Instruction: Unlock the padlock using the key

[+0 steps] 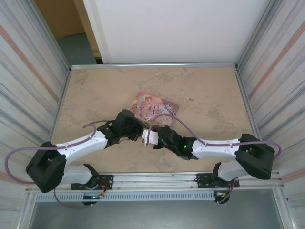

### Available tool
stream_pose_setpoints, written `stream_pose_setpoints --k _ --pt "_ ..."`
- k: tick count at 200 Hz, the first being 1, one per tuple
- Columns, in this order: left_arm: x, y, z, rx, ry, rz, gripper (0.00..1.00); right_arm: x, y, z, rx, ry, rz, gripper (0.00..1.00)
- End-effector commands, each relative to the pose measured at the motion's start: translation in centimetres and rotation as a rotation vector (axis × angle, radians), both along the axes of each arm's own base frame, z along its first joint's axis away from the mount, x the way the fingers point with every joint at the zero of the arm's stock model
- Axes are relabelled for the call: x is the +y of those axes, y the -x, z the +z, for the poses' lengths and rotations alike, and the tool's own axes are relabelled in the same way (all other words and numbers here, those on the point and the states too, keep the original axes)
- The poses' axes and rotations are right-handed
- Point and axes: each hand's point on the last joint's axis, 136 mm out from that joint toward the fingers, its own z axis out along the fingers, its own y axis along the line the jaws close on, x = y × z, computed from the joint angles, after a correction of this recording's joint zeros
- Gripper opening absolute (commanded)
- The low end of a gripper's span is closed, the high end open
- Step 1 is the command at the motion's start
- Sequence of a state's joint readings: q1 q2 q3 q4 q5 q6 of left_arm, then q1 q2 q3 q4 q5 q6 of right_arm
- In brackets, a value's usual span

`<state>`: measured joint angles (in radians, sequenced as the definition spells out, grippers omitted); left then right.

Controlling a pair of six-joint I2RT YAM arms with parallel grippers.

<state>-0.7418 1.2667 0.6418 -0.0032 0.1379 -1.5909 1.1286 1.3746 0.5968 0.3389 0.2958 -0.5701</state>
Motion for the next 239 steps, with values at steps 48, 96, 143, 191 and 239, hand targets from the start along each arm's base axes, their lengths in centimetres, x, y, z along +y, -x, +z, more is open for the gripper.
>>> stream_pose_setpoints --k 48,96,143,191,239 --pt "-1.2 -0.3 1.8 -0.039 0.074 -0.01 0.0 1.3 -0.9 0.9 -0.044 -0.047 -0.026 0.16" --pt "-1.2 -0.3 1.8 -0.038 0.078 -0.011 0.0 1.2 -1.4 0.6 -0.04 -0.081 -0.072 0.12" --pt "-1.5 -0.3 1.7 -0.033 0.09 -0.014 0.0 1.2 -1.7 0.7 -0.011 -0.146 -0.115 0.06" --pt "-1.4 -0.3 1.5 -0.029 0.094 -0.009 0.0 1.1 -1.9 1.0 0.029 -0.22 -0.164 0.0" --pt "-1.8 -0.1 1.5 -0.03 0.097 -0.012 0.0 1.2 -2.2 1.3 0.132 -0.357 -0.249 0.0"
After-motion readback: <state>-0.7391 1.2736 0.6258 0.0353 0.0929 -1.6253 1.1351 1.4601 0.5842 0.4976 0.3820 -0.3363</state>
